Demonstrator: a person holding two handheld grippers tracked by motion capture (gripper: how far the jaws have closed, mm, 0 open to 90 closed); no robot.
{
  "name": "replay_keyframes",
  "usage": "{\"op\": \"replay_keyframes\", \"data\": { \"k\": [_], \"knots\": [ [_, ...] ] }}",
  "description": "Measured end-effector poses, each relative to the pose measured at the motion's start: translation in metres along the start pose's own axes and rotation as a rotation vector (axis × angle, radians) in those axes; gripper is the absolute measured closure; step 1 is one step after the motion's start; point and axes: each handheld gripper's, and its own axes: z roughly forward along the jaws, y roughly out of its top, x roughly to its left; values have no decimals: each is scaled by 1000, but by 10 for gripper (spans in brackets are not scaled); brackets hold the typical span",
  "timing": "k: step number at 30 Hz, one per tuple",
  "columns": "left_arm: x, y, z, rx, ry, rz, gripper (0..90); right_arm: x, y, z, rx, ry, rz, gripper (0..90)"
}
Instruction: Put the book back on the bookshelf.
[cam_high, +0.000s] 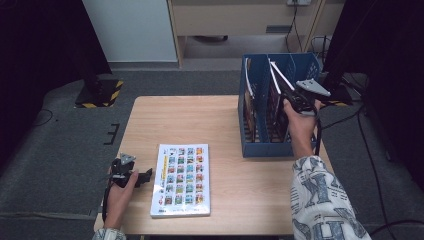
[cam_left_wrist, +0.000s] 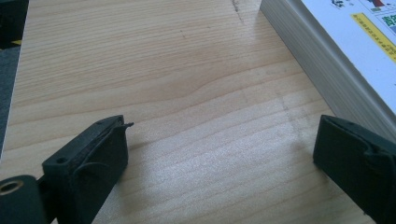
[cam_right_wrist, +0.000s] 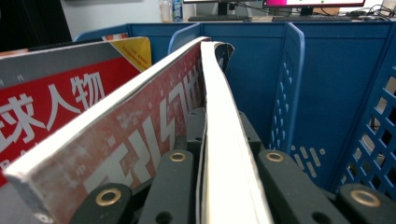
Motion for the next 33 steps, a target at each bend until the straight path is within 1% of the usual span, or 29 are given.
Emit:
{"op": "replay_keyframes", "data": {
  "k": [3, 4, 6, 7, 14, 20, 23, 25, 28, 32, 33],
  "knots": [
    [0, 0, 0, 0, 0, 0, 25, -1, 0, 0, 5, 10, -4, 816],
    [0, 0, 0, 0, 0, 0, 24, -1, 1, 0, 5, 1, -12, 822],
    [0, 0, 0, 0, 0, 0, 24, -2, 1, 0, 4, 2, -4, 825],
    [0, 0, 0, 0, 0, 0, 24, -2, 1, -1, 4, -5, -9, 826],
    [0, 0, 0, 0, 0, 0, 24, -2, 2, 0, -15, -59, 10, 828],
    [0, 0, 0, 0, -1, 0, 25, -9, 3, -1, -39, -97, 41, 828],
    [0, 0, 0, -1, -1, 0, 24, -12, 3, 0, -45, -114, 47, 828],
    [-1, 0, 0, -1, -1, 1, 25, -13, 4, 2, -44, -122, 47, 827],
    [-1, 0, 0, -1, -2, 2, 24, -13, 5, 4, -57, -131, 49, 827],
    [-2, 1, 1, 0, -5, 6, 25, -10, 5, 10, -55, -130, 37, 827],
    [-2, 1, 1, 0, -5, 6, 25, -8, 6, 11, -56, -131, 28, 827]
  ]
}}
